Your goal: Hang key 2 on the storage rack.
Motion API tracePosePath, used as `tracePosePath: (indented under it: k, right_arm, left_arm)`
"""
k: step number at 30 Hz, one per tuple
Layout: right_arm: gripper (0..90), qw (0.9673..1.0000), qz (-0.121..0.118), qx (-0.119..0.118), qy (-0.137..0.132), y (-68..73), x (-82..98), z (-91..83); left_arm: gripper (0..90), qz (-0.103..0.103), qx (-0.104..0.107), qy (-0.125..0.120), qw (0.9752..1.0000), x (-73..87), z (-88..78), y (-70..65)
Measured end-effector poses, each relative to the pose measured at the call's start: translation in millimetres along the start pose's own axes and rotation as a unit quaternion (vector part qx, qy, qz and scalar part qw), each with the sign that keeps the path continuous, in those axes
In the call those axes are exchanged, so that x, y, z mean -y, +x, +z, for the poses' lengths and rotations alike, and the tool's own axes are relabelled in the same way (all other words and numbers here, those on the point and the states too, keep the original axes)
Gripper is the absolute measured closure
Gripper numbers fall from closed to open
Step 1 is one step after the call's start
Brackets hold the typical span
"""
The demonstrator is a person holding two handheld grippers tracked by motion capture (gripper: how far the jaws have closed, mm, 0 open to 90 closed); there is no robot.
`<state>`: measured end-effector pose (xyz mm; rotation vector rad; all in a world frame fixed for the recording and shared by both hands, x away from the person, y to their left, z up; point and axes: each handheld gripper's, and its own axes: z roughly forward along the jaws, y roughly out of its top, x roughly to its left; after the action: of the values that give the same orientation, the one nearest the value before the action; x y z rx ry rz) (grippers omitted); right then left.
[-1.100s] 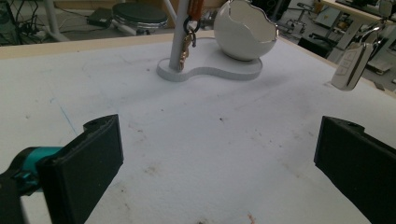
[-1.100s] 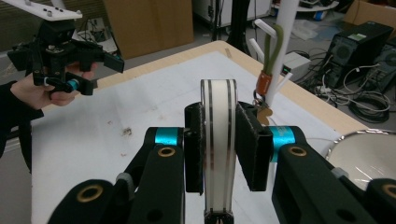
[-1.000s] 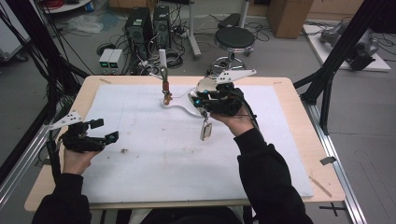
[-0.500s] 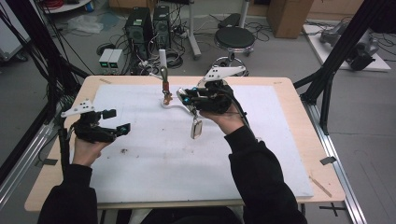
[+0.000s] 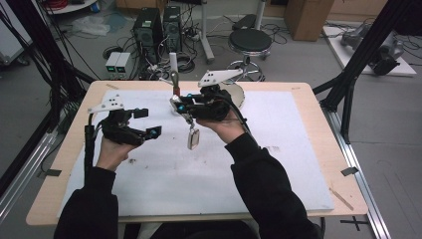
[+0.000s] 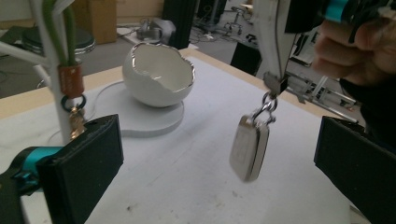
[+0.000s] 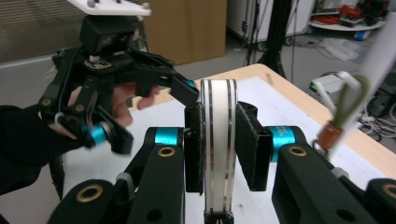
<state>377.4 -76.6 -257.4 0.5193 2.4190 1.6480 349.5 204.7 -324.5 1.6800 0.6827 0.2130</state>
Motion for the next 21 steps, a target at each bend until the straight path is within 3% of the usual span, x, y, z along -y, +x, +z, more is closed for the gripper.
tracePosePath:
  k: [5, 8, 13, 21]
  right_arm:
    - [73.7, 0.9998, -0.008, -0.018, 0.001, 8.0, -4.5, 12.4]
    - [73.7, 0.9989, -0.001, -0.045, -0.013, 10.5, -6.7, 19.3]
    - [73.7, 0.998, 0.004, -0.061, -0.019, 14.5, -11.5, 30.4]
    - [73.6, 0.9954, 0.026, -0.086, -0.032, 13.8, -12.5, 35.3]
  left_arm:
    - [3.1, -0.002, 0.028, -0.011, 0.9995, -7.2, 7.4, -4.6]
    - [8.1, 0.005, 0.037, -0.017, 0.9992, -9.9, 10.2, -8.6]
    - [15.7, 0.009, 0.046, -0.028, 0.9985, -14.7, 8.8, -10.6]
    - [33.8, 0.016, 0.035, -0.056, 0.9977, -17.0, 0.5, -12.3]
